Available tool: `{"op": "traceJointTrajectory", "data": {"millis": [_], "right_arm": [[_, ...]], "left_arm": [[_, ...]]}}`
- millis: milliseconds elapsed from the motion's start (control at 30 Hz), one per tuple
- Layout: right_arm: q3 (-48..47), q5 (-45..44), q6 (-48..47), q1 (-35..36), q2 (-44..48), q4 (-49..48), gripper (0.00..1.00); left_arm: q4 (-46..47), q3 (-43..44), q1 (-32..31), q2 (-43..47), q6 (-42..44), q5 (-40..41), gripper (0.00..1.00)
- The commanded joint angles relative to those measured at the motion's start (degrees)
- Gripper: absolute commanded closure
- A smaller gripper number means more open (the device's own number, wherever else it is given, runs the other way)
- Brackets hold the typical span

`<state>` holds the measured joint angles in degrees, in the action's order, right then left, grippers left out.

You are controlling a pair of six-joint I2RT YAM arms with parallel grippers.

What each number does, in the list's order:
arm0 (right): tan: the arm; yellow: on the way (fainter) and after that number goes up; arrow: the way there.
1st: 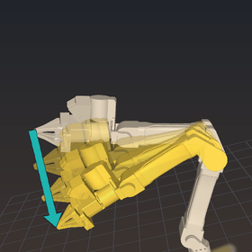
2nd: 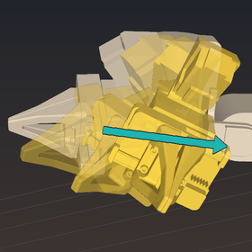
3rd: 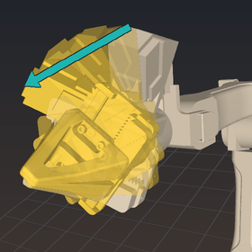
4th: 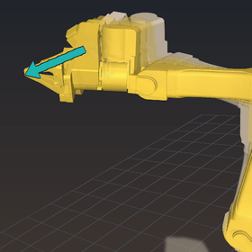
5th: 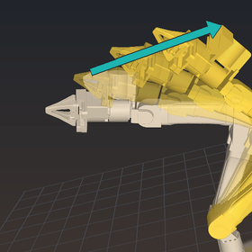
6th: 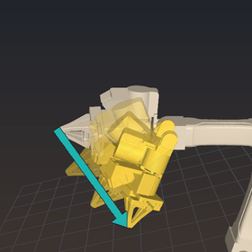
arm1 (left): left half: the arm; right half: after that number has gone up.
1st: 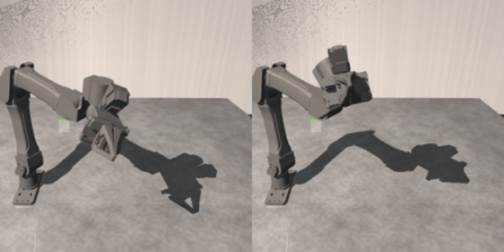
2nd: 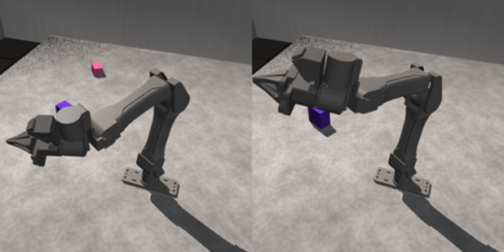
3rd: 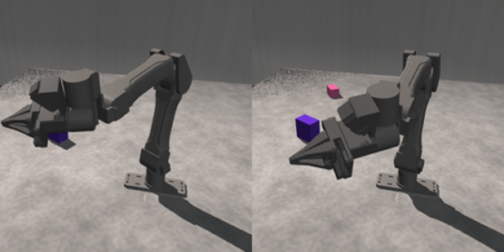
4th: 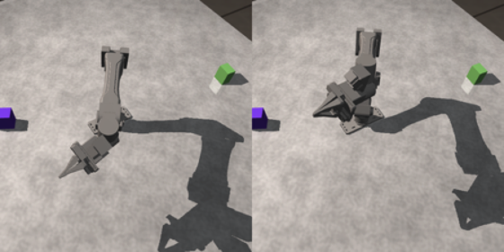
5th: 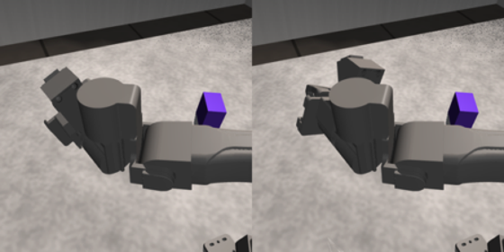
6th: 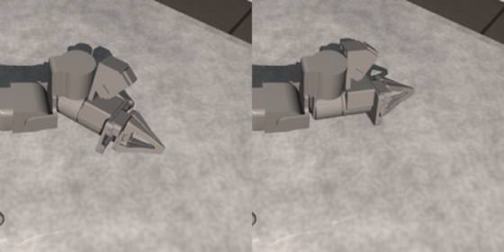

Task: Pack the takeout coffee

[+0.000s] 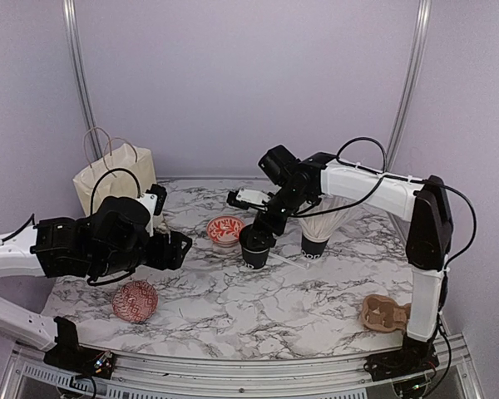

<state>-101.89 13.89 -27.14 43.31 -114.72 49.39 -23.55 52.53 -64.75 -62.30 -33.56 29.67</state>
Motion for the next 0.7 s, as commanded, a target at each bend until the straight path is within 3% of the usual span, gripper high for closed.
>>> {"op": "traceJointTrajectory", "data": {"millis": [0, 133, 267, 433, 667], "right_arm": [[-4.5, 4.9, 0.9, -0.2, 5.5, 2.9, 0.05], [-2.7, 8.8, -2.0, -0.2, 10.9, 4.4, 0.05], [4.7, 11.2, -7.0, -0.2, 20.9, 5.1, 0.07], [16.2, 14.2, -9.6, -0.2, 30.7, 4.1, 0.08], [23.8, 16.8, -10.4, -0.2, 35.9, 3.2, 0.1]], "left_arm": [[-3.3, 5.4, 0.3, 1.3, 6.5, 1.1, 0.17], [-7.6, 11.2, 0.3, 1.9, 10.0, 3.6, 0.18], [-15.5, 18.1, 1.8, 3.1, 10.3, 12.9, 0.18], [-23.7, 27.3, 14.8, 3.7, 14.0, 15.3, 0.24], [-27.5, 41.5, 35.8, -1.8, 21.8, 7.6, 0.32]]}}
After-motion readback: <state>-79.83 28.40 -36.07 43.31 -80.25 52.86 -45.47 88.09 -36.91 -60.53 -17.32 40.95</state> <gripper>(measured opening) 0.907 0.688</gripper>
